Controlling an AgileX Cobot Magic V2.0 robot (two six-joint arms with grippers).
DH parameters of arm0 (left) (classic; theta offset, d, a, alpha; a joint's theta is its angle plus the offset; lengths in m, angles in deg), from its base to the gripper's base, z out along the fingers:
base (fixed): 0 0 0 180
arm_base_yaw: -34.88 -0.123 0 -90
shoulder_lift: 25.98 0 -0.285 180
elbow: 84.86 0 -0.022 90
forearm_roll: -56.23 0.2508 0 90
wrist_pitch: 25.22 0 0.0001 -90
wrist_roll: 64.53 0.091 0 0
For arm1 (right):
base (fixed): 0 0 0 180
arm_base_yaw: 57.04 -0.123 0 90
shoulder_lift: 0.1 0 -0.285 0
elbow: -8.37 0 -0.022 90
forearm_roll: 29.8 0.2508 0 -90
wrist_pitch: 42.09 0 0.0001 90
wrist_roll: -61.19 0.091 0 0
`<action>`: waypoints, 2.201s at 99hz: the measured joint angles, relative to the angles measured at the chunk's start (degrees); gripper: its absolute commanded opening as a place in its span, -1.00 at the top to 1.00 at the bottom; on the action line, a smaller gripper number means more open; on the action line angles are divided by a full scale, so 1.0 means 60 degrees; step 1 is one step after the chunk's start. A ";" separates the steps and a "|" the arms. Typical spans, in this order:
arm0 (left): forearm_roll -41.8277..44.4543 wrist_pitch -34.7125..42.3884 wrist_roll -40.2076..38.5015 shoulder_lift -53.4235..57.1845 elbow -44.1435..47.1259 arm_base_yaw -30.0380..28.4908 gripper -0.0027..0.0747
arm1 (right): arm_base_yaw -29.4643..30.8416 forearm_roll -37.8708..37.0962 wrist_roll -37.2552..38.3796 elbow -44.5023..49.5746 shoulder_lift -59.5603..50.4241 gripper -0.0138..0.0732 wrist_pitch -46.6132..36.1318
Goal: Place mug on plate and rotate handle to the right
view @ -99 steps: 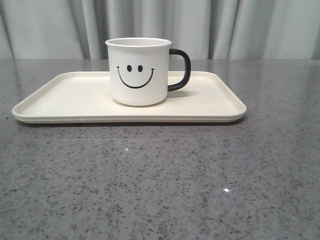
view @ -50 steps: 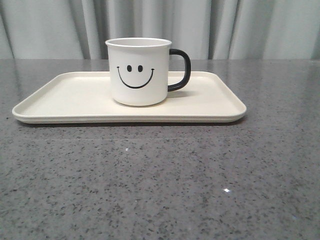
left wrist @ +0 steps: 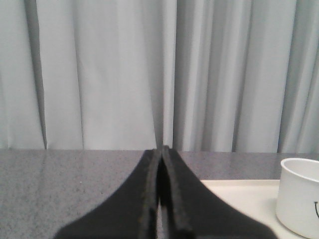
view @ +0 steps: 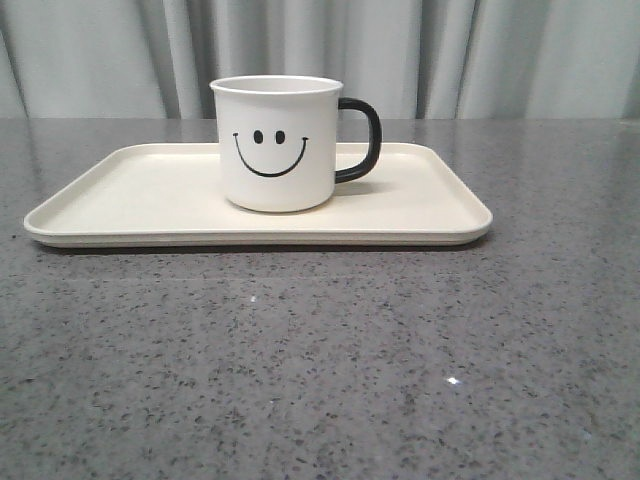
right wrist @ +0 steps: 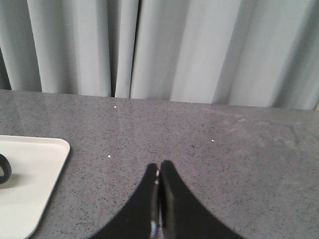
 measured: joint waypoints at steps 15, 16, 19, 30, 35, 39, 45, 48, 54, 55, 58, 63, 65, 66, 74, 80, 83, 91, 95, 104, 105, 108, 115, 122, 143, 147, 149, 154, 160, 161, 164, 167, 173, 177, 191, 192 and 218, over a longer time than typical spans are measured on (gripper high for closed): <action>-0.0120 0.0057 0.0000 0.0445 0.0717 -0.0020 0.98 | 0.0000 0.0000 0.0000 0.0000 0.0000 0.82 0.0000; -0.0120 0.0057 0.0000 0.0490 0.0772 -0.0020 0.98 | 0.0000 0.0000 0.0000 0.0000 0.0000 0.82 0.0000; -0.0142 0.0057 0.0000 0.0585 0.0876 -0.0020 0.98 | 0.0000 0.0000 0.0000 0.0000 0.0000 0.82 0.0000; -0.0141 0.0005 0.0000 0.0801 0.1016 -0.0020 0.98 | 0.0000 -0.0006 0.0000 0.0000 0.0000 0.82 0.0000; -0.0159 0.0022 0.0000 0.0801 0.1019 -0.0020 0.98 | 0.0000 -0.0006 0.0000 0.0000 0.0000 0.82 0.0000; -0.0159 -0.0052 0.0000 0.0801 0.1019 -0.0020 0.98 | 0.0000 -0.0006 0.0000 0.0000 0.0000 0.82 0.0000; -0.0159 -0.0201 0.0000 0.0801 0.1016 -0.0039 0.98 | 0.0000 -0.0023 0.0000 0.0000 0.0000 0.82 0.0000; -0.0159 -0.0364 0.0000 0.0801 0.1019 -0.0039 0.98 | 0.0000 -0.0021 0.0000 0.0000 0.0000 0.82 0.0000; -0.0159 -0.0734 0.0000 0.0801 0.1019 -0.0039 0.98 | 0.0000 -0.0021 0.0006 0.0014 0.0000 0.82 0.0000; -0.0159 -0.0831 0.0000 0.0801 0.1019 -0.0039 0.98 | 0.0000 -0.0021 0.0006 0.0014 0.0000 0.82 0.0000; -0.0159 -0.0993 0.0000 0.0801 0.1019 -0.0039 0.98 | 0.0000 -0.0021 0.0006 0.0014 0.0000 0.82 0.0000; -0.0138 -0.1253 0.0000 0.0801 0.1019 -0.0039 0.98 | 0.0000 -0.0021 0.0006 0.0014 0.0000 0.82 0.0000; -0.0117 -0.1343 0.0000 0.0801 0.1019 -0.0039 0.98 | 0.0000 -0.0021 0.0006 0.0014 0.0000 0.82 0.0000; -0.0093 -0.1376 0.0000 0.0801 0.1019 -0.0039 0.98 | 0.0000 -0.0021 0.0006 0.0014 0.0000 0.82 0.0000; 0.0155 -0.1717 0.0000 0.0801 0.1019 -0.0039 0.98 | 0.0000 -0.0021 0.0006 0.0014 0.0000 0.82 0.0000; 0.0428 -0.1940 0.0000 0.0801 0.1019 -0.0039 0.98 | 0.0000 -0.0021 0.0006 0.0014 0.0000 0.82 0.0000; 0.0531 -0.2022 0.0000 0.0801 0.1019 -0.0039 0.98 | 0.0000 -0.0021 0.0006 0.0014 0.0000 0.82 0.0000; 0.0706 -0.2334 0.0000 0.0801 0.1019 -0.0039 0.98 | 0.0000 -0.0021 0.0006 0.0014 0.0000 0.82 0.0000; 0.0725 -0.2519 0.0000 0.0801 0.1019 -0.0039 0.98 | 0.0000 -0.0021 0.0006 0.0014 0.0000 0.82 0.0000; 0.0760 -0.2945 0.0000 0.0801 0.1019 -0.0039 0.98 | 0.0000 -0.0021 0.0006 0.0014 0.0000 0.82 0.0000; 0.0760 -0.3011 0.0000 0.0801 0.1019 -0.0039 0.98 | 0.0000 -0.0021 0.0006 0.0014 0.0000 0.82 0.0000; 0.0760 -0.3104 0.0000 0.0801 0.1019 -0.0039 0.98 | 0.0000 -0.0021 0.0006 0.0014 0.0000 0.82 0.0000; 0.0737 -0.3165 0.0000 0.0801 0.1019 -0.0039 0.98 | 0.0000 -0.0021 0.0006 0.0014 0.0000 0.82 0.0000; 0.0694 -0.3132 0.0000 0.0801 0.1019 -0.0039 0.98 | 0.0000 -0.0021 0.0006 0.0014 0.0000 0.82 0.0000; 0.0683 -0.1221 0.0000 0.0801 0.1019 -0.0039 0.98 | 0.0000 -0.0021 0.0006 0.0014 0.0000 0.82 0.0000; 0.0700 -0.0831 0.0000 0.0801 0.1019 -0.0039 0.98 | 0.0000 -0.0021 0.0006 0.0014 0.0000 0.82 0.0000; 0.0700 -0.0727 0.0000 0.0801 0.1019 -0.0039 0.98 | 0.0000 -0.0021 0.0006 0.0014 0.0000 0.82 0.0000; 0.0700 -0.0516 0.0000 0.0801 0.1019 -0.0039 0.98 | 0.0000 -0.0021 0.0006 0.0014 0.0000 0.82 0.0000; 0.0700 -0.0422 0.0000 0.0801 0.1019 -0.0039 0.98 | 0.0000 -0.0021 0.0006 0.0014 0.0000 0.82 0.0000; 0.0719 -0.0422 0.0000 0.0801 0.1019 -0.0039 0.98 | 0.0000 -0.0021 0.0006 0.0014 0.0000 0.82 0.0000; 0.0718 -0.0414 0.0000 0.0801 0.1019 -0.0039 0.98 | 0.0000 -0.0021 0.0006 0.0014 0.0000 0.82 0.0000; 0.0718 -0.0414 0.0000 0.0801 0.1019 -0.0039 0.98 | 0.0000 -0.0021 0.0024 0.0014 0.0000 0.82 0.0000; 0.0718 -0.0399 0.0000 0.0801 0.1019 -0.0039 0.98 | 0.0000 -0.0021 0.0022 0.0014 0.0000 0.82 0.0000; 0.0718 -0.0399 0.0000 0.0801 0.1019 -0.0039 0.98 | 0.0000 -0.0021 0.0022 0.0014 0.0000 0.82 0.0000; 0.0718 -0.0399 0.0000 0.0801 0.1019 -0.0039 0.98 | 0.0000 -0.0021 0.0022 0.0014 0.0000 0.82 0.0000; 0.0718 -0.0399 0.0000 0.0801 0.1019 -0.0039 0.98 | 0.0000 -0.0021 0.0022 0.0014 0.0000 0.82 0.0000; 0.0718 -0.0377 0.0000 0.0801 0.1019 -0.0039 0.98 | 0.0000 -0.0021 0.0022 0.0014 0.0000 0.82 0.0000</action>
